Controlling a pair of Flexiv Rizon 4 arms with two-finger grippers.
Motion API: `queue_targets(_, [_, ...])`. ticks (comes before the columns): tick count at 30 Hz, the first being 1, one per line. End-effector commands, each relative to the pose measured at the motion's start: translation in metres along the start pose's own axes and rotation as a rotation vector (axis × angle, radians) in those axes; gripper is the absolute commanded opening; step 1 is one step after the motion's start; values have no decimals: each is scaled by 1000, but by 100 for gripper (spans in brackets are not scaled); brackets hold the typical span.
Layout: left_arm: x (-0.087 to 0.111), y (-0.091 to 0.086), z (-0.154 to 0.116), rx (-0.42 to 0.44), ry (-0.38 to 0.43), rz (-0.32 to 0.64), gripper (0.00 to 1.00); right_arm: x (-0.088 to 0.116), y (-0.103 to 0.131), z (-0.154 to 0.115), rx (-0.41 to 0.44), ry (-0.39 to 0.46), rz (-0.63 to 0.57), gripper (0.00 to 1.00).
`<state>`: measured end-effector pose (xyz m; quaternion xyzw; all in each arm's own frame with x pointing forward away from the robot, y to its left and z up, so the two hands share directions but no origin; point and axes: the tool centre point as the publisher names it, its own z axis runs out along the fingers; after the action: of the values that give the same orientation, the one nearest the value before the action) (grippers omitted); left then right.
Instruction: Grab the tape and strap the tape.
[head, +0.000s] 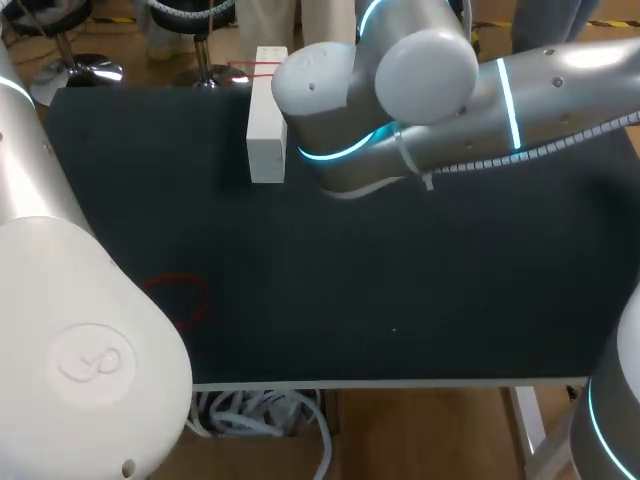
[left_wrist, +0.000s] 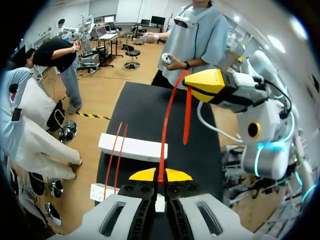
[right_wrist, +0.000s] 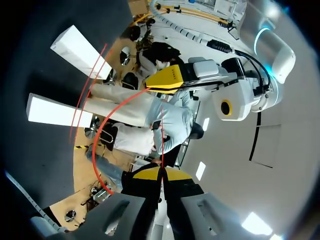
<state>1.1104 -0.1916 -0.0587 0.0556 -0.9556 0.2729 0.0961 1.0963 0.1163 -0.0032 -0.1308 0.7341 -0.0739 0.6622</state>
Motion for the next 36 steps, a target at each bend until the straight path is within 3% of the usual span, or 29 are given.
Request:
queue_targets(1, [-1,-2,-1,-8,5,-2,0,-8,7,7,4,39,-4,0])
queue_targets(8, [-1,-2,-1,-8,5,-2,0,-15,18,14,-2,56,-6,0])
queue_targets(36, [-1,-2,-1,-8,5,-2,0,-3,39,21,-10,88,-65,0])
